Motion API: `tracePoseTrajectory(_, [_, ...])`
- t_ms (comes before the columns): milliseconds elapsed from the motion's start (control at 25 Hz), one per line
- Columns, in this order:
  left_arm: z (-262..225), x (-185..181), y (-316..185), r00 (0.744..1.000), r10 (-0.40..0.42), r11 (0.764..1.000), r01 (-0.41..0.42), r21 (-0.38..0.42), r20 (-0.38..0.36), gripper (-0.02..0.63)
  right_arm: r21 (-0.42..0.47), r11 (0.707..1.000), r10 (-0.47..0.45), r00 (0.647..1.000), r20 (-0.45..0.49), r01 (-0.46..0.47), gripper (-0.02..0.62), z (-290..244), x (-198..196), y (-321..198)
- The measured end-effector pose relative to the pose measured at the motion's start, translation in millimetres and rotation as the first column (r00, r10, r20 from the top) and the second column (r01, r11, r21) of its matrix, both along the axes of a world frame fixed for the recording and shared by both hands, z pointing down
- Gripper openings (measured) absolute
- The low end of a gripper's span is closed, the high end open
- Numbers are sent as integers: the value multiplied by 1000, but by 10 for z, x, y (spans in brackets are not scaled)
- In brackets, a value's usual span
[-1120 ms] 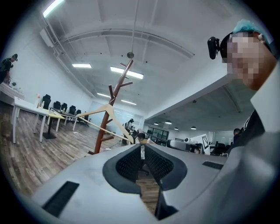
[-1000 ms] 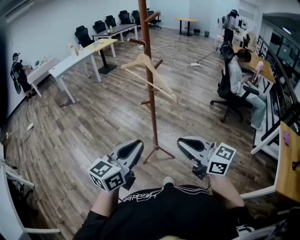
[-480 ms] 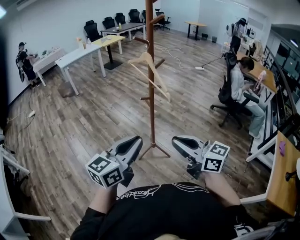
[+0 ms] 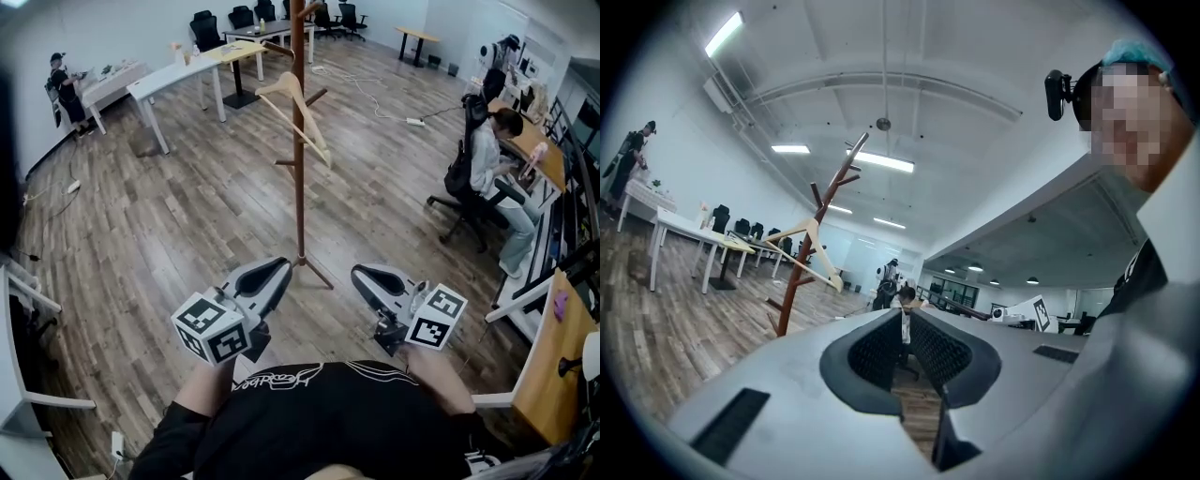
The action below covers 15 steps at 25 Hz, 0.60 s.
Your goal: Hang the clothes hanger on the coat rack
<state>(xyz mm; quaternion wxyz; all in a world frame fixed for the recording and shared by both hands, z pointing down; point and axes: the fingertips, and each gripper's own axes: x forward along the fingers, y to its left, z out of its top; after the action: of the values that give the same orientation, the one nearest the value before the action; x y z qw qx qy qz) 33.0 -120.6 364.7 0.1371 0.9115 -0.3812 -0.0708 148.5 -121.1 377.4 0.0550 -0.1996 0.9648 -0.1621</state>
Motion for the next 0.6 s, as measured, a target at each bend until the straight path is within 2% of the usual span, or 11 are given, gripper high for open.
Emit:
tracePoseTrajectory(240, [60, 262, 334, 1000, -20, 1000, 20, -10, 20, 32, -9, 999, -35, 999, 10, 35, 41, 59, 195, 291])
tracePoseTrajectory(600, [72, 453, 643, 998, -45, 999, 45, 3, 39, 32, 8, 998, -61, 998, 13, 61, 41, 67, 353, 552])
